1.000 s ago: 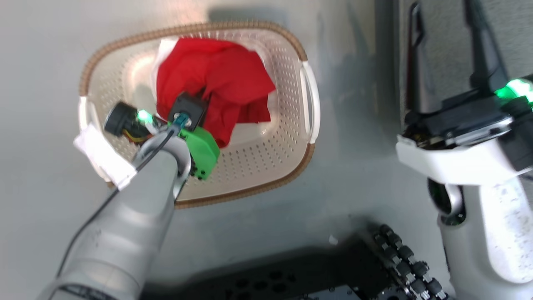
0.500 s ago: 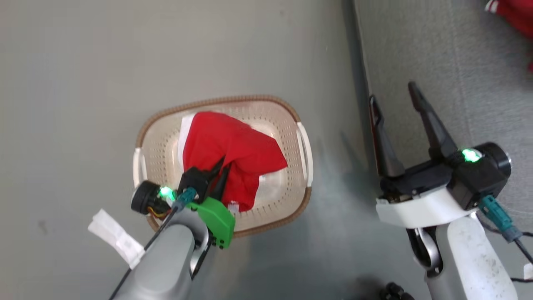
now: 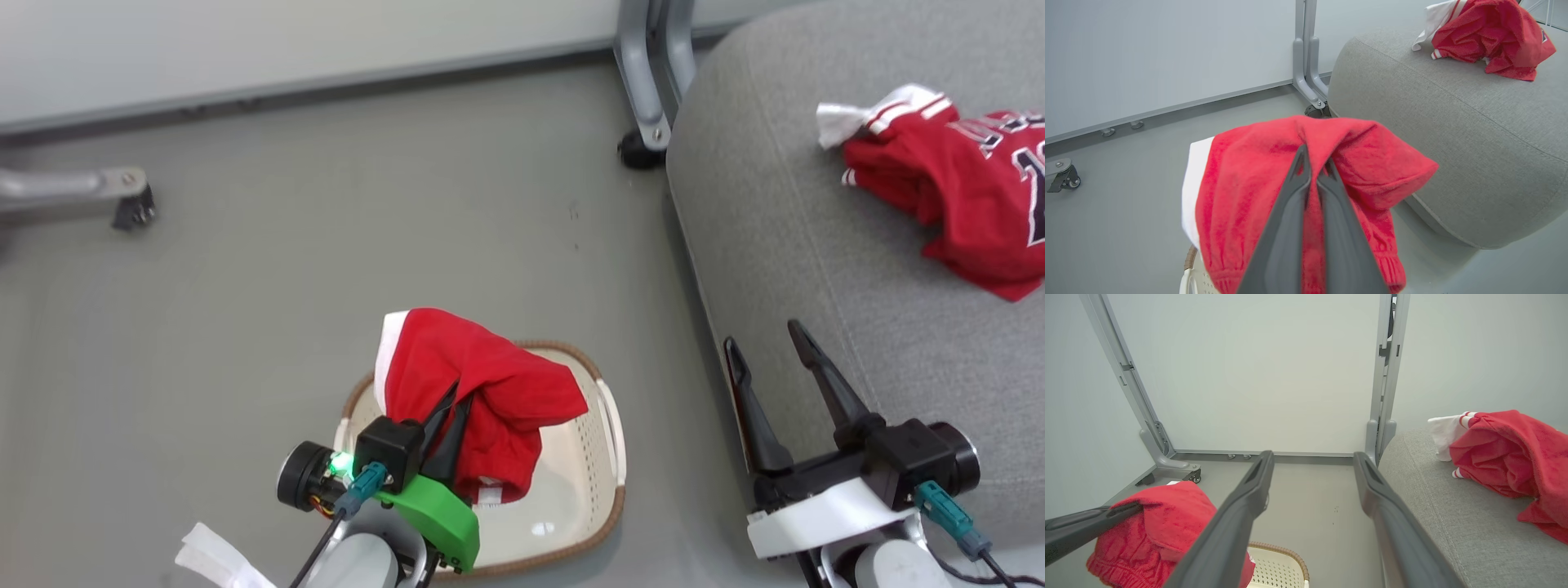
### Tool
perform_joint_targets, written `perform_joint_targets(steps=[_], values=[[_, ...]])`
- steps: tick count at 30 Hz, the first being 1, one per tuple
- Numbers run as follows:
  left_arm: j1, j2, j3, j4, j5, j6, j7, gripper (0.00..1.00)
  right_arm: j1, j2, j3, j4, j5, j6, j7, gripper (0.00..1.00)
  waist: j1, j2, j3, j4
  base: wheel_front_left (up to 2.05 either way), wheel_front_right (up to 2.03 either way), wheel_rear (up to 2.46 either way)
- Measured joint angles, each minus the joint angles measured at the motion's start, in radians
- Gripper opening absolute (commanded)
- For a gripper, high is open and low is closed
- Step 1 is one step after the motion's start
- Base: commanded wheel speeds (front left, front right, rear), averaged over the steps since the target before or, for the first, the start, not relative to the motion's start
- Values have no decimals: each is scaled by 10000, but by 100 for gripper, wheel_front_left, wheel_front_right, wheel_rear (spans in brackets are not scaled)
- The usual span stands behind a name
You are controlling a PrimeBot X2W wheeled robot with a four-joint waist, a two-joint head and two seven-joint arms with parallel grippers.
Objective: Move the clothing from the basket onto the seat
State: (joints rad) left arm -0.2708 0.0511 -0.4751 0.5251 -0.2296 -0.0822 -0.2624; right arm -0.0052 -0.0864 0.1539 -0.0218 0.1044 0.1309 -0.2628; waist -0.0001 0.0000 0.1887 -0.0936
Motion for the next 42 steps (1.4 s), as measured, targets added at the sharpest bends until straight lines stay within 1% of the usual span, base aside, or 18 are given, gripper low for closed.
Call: perform_joint_targets(steps=[8, 15, 22, 25, 26, 34, 41, 42], values=[[591, -12, 144, -1561, -38, 48, 0, 0, 475, 65, 54, 153, 138, 0, 0, 100, 0, 0, -1545, 162, 0, 0, 0], [841, -12, 50, -2474, -82, 94, 0, 0, 637, 12, 274, 171, 209, 0, 0, 100, 0, 0, -2233, 238, 0, 0, 0], [908, -13, -222, -3035, -242, 117, -2, 0, 754, -128, 583, 234, 360, 0, 0, 100, 0, 0, -2339, 200, 0, 0, 0], [905, -13, -378, -3361, -648, 115, 0, 0, 732, -180, 848, 370, 360, 0, 0, 100, 0, 0, -2302, 216, 0, 0, 0], [892, -13, -493, -3582, -798, 115, -2, 0, 616, -199, 1014, 499, 322, -2, 0, 100, 0, 0, -2278, 231, 0, 0, 0], [562, -15, -1235, -4019, -871, 115, 23, 0, -211, -284, 2019, 892, 127, 0, 0, 100, 1, 0, -2133, 316, 0, 0, 0], [328, -13, -1659, -4495, -903, 104, 305, 0, -657, -240, 2146, 1076, 77, 0, 0, 100, 1, 0, -1990, 439, 0, 0, 0], [320, -15, -1695, -4548, -903, 104, 353, 0, -668, -240, 2159, 1093, 77, 0, 0, 93, 1, 0, -1977, 456, 0, 0, 0]])
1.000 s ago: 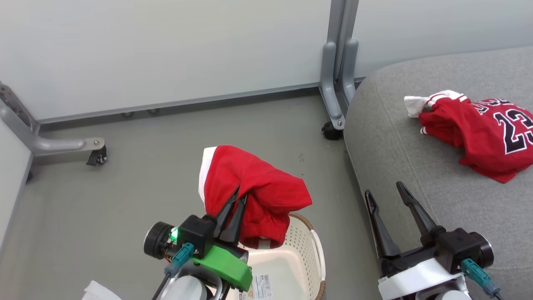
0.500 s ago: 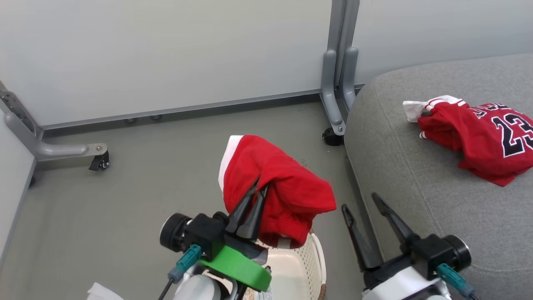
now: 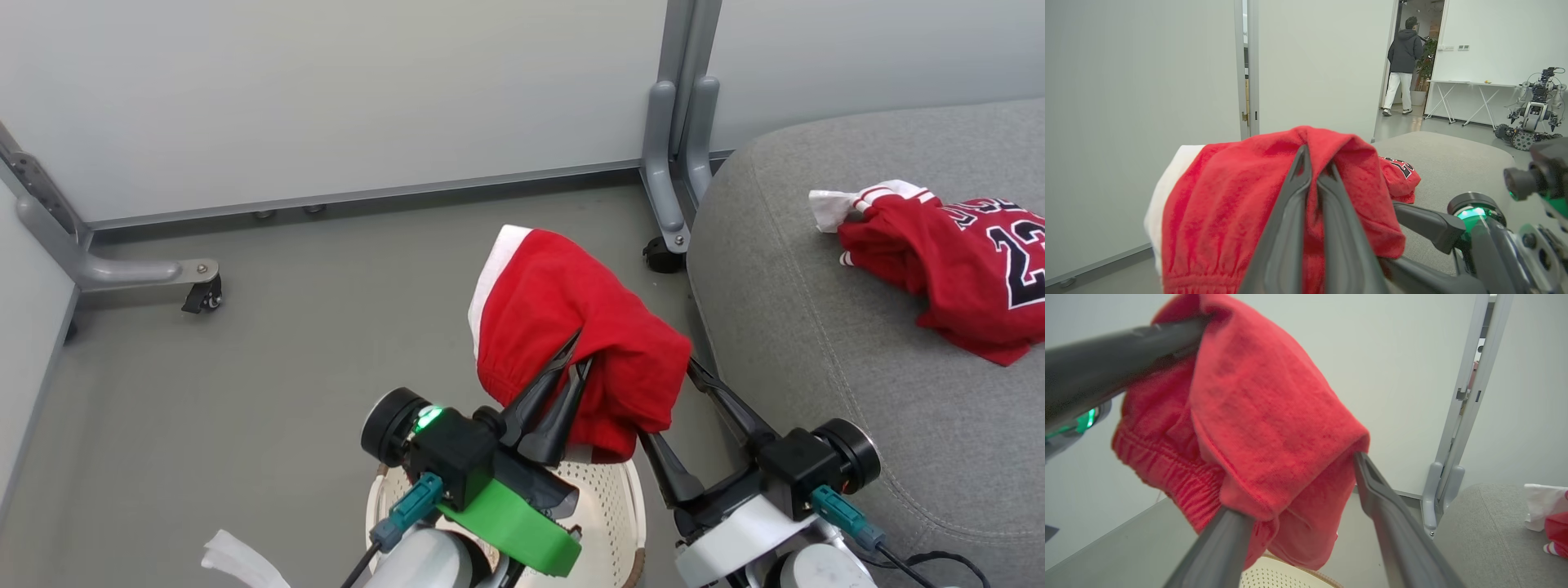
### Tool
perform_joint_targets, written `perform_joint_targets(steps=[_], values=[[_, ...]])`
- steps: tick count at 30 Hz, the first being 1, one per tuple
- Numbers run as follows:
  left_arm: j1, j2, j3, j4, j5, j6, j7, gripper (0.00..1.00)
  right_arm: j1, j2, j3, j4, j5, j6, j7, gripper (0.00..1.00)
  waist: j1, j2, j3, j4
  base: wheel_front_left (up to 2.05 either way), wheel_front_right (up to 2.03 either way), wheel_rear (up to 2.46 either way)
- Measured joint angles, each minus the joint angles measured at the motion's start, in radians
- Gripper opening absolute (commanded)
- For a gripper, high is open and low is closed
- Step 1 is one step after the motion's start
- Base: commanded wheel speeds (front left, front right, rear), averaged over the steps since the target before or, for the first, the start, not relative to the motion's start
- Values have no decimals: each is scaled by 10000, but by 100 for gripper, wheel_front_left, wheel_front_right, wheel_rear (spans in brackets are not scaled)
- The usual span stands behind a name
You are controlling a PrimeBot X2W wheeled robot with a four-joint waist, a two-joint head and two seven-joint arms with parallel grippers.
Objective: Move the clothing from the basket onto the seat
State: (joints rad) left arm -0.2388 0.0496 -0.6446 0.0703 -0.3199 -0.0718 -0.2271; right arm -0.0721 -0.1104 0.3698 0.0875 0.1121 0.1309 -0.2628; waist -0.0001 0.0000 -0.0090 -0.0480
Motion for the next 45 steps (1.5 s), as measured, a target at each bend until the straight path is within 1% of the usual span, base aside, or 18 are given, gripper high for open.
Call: perform_joint_targets(steps=[1, 2, 3, 4, 18, 23, 28, 29, 30, 31, 33, 37, 38, 40, 45], values=[[-2, 2, -33, -46, -10, 0, 36, 0, -5, 0, 15, 23, 0, 0, 0, 58, 0, 0, 14, 19, 0, 0, 0], [-7, 2, -52, -88, -12, 0, 63, 0, -7, 4, 13, 52, 2, 0, 0, 41, 0, 0, 26, 35, 0, 0, 0], [-13, 2, -71, -128, -12, 0, 119, 0, -8, 8, 2, 73, 4, 0, 0, 28, 0, 0, 35, 49, 0, 0, 0], [-22, 4, -82, -169, -13, 0, 144, 0, -11, 8, -2, 92, 15, 0, 0, 0, 0, 0, 41, 56, 0, 0, 0], [-183, 82, -77, -318, -52, 54, 132, 0, -153, -178, 96, 115, 188, 0, 0, 0, 0, 0, 176, 200, 0, 0, 0], [-199, 221, -17, -270, -19, 155, 54, 0, -77, -46, -389, -94, 182, 0, 0, 0, 0, 0, 183, 215, 0, 0, 0], [-206, 288, 75, -171, -19, 286, 15, 0, 58, -12, -474, -236, 180, 0, 0, 0, 0, 0, 219, 141, 0, 0, 0], [-209, 290, 100, -153, -19, 320, 13, 13, 58, -17, -476, -244, 182, 0, 0, 0, 0, 0, 230, 120, 0, 0, 0], [-212, 299, 121, -121, -4, 382, 12, 40, 58, -23, -476, -242, 182, 0, 0, 0, 0, 0, 239, 98, 0, 0, 0], [-221, 324, 127, -79, 65, 433, 12, 100, 58, -21, -474, -242, 184, 0, 0, 0, 0, 0, 245, 80, 0, 0, 0], [-226, 351, 171, -29, 136, 556, -15, 100, 58, -21, -454, -238, 198, 0, 0, 0, 0, 0, 255, 32, 0, 0, 0], [-241, 355, 173, 17, 140, 616, -75, 100, 58, -6, -424, -257, 295, 0, 0, 0, 0, 0, 296, -57, 0, 0, 0], [-248, 357, 167, 19, 142, 616, -77, 91, 58, -2, -426, -280, 314, 0, 0, 0, 0, 0, 310, -72, 0, 0, 0], [-263, 357, 188, 33, 140, 637, -94, 100, 57, 8, -433, -309, 362, 0, 0, 0, 0, 0, 346, -106, 0, 0, 0], [-365, 337, 222, 44, 138, 717, -169, 100, 53, 6, -454, -355, 399, 0, 0, 0, 1, 0, 436, -150, 0, 0, 0]])
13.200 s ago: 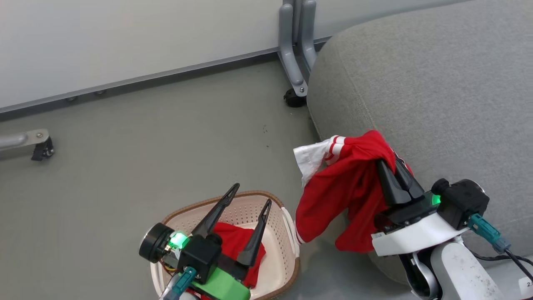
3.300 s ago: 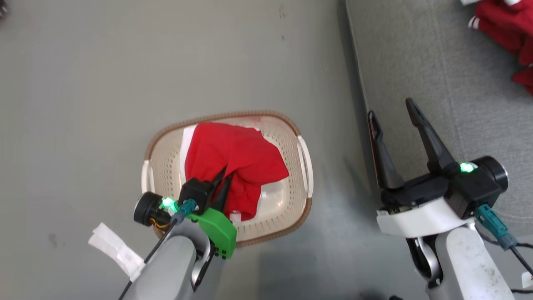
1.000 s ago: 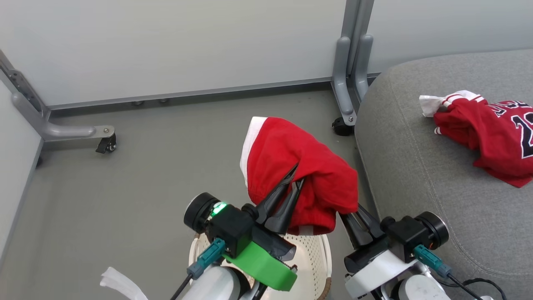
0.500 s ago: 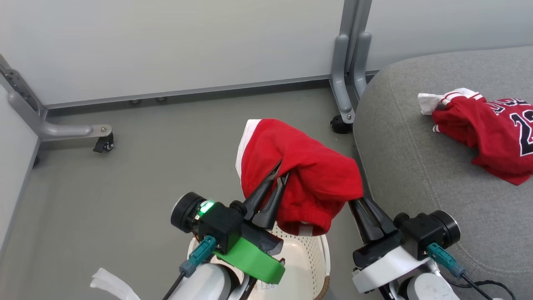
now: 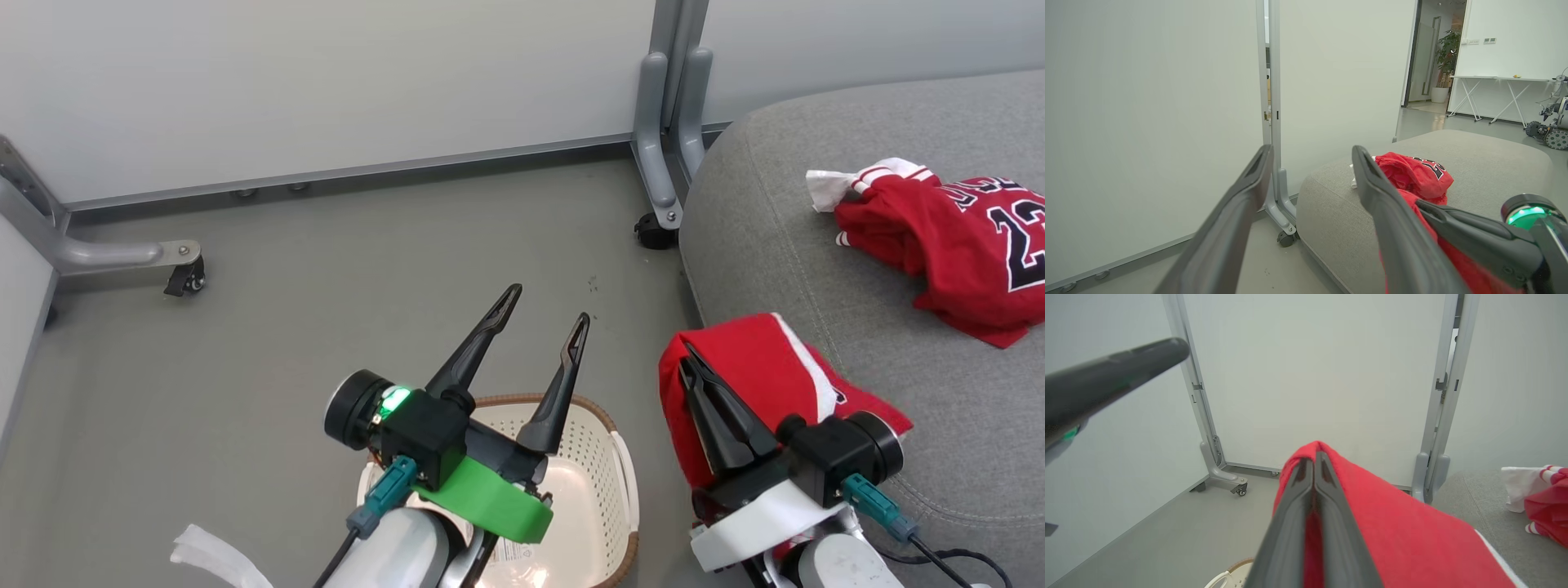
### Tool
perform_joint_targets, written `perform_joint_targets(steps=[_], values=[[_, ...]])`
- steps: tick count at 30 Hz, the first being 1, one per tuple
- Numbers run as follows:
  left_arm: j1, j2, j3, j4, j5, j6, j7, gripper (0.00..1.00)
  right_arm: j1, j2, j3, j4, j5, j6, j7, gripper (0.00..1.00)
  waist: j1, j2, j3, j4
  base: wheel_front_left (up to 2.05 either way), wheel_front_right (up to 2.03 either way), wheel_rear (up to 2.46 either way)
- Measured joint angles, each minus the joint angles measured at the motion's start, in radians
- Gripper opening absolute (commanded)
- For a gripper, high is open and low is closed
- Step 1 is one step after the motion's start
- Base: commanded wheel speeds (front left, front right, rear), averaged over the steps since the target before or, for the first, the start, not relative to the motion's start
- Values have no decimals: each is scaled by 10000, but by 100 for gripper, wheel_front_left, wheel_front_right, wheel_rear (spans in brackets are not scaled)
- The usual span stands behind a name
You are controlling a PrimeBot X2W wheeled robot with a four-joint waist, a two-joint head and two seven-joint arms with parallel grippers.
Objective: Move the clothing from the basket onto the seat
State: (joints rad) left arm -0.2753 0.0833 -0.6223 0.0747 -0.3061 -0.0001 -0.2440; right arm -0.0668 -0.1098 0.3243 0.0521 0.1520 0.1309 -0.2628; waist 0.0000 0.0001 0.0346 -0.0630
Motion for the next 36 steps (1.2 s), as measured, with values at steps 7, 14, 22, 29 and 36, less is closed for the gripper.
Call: perform_joint_targets(steps=[7, 14, 22, 29, 36], values=[[-39, 4, 4, 115, 0, 12, -40, 100, -71, -8, 6, 0, 46, 0, 0, 0, 0, 0, 106, -75, 0, 0, 0], [-81, 215, 50, 259, 0, 65, -52, 100, -313, 12, -201, -242, 25, 0, 0, 0, 1, 0, 323, -396, 0, 0, 0], [197, 642, 334, 602, -88, 311, -63, 100, -417, 13, -508, -1045, -155, 0, 0, 0, 0, 0, 608, -1303, 0, 0, 0], [606, 1030, 523, 696, 6, 456, -132, 100, -241, 35, -1064, -1682, -328, 0, 0, 0, 0, 0, 844, -2383, 0, 0, 0], [1022, 1377, 600, 759, 59, 426, -159, 100, 13, 144, -1724, -2194, -387, 0, 0, 0, 0, 0, 1124, -3512, 0, 0, 0]])
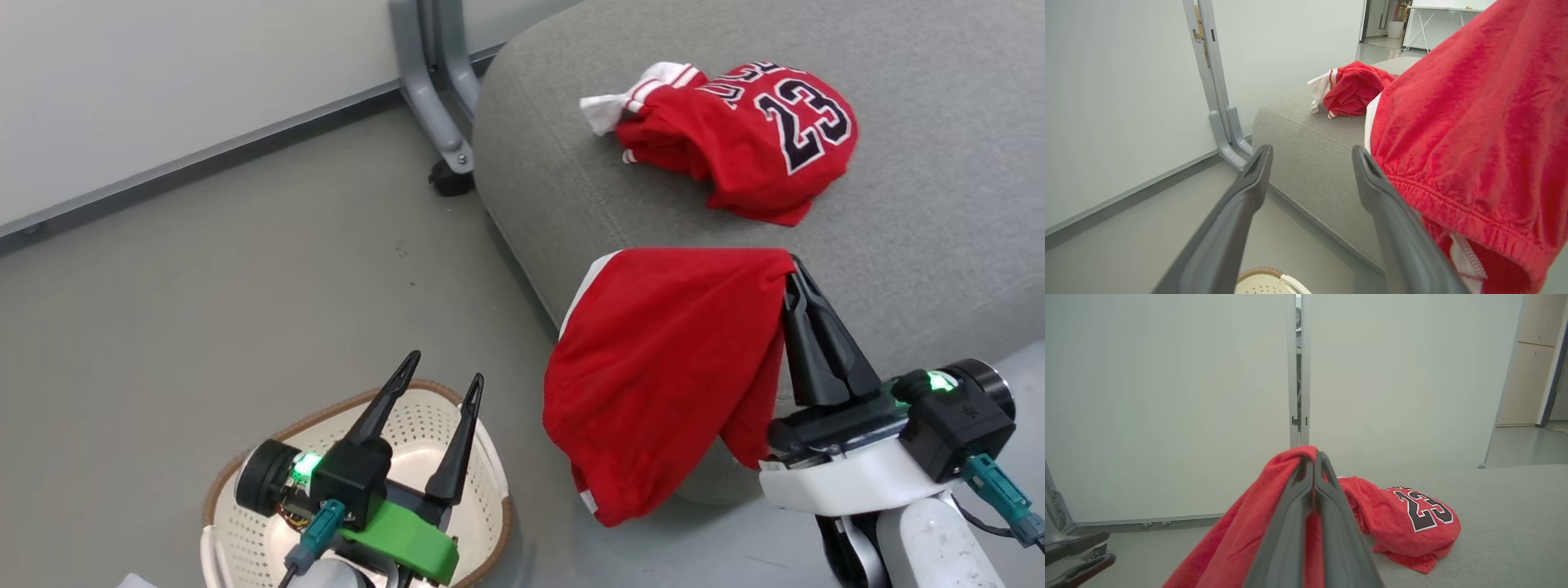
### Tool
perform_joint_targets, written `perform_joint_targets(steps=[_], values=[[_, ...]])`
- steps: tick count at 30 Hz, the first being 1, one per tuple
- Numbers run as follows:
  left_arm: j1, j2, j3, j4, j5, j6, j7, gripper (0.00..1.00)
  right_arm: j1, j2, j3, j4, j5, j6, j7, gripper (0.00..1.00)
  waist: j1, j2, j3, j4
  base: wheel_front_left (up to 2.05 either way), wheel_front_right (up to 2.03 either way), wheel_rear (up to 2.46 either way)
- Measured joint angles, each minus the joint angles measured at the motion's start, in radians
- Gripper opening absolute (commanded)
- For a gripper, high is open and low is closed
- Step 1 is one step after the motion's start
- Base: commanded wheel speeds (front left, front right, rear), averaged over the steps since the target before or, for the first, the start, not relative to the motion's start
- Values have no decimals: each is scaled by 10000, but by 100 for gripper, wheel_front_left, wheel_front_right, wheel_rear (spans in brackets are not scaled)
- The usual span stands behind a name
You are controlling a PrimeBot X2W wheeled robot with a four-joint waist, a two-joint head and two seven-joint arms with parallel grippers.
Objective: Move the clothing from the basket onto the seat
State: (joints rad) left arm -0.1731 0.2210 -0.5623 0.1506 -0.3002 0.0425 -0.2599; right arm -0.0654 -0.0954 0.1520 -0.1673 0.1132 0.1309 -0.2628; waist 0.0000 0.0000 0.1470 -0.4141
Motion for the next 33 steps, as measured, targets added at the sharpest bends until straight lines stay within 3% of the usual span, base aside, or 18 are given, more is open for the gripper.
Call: perform_joint_targets(steps=[8, 13, 17, 20, 28, 33], values=[[18, 171, -167, 21, 148, -161, -12, 100, 10, 194, -709, -217, 169, -2, 0, 0, 0, 0, 559, -825, 0, 0, 0], [-256, 280, -311, -46, 351, -299, 54, 100, -606, 169, -1275, -196, 322, -2, 0, 0, 0, 0, 1120, -909, 0, 0, 0], [-673, 466, -412, -228, 556, -426, 171, 100, -1541, -207, -1691, -313, 305, -2, 0, 0, 0, 0, 1682, -809, 0, 0, 0], [-1042, 545, -437, -328, 660, -518, 245, 100, -2579, -594, -2242, -433, 146, 2, 0, 0, 1, 0, 2168, -660, 0, 0, 0], [-1955, 581, -663, -453, 855, -899, 255, 100, -5500, -2629, -3873, -297, -17, 8, 0, 0, 2, 0, 3368, 165, 0, 0, 0], [-2455, 558, -780, -470, 1145, -963, 150, 100, -6154, -3804, -5007, 320, -150, 6, -2, 0, 1, 0, 3928, 970, 0, 0, 0]])
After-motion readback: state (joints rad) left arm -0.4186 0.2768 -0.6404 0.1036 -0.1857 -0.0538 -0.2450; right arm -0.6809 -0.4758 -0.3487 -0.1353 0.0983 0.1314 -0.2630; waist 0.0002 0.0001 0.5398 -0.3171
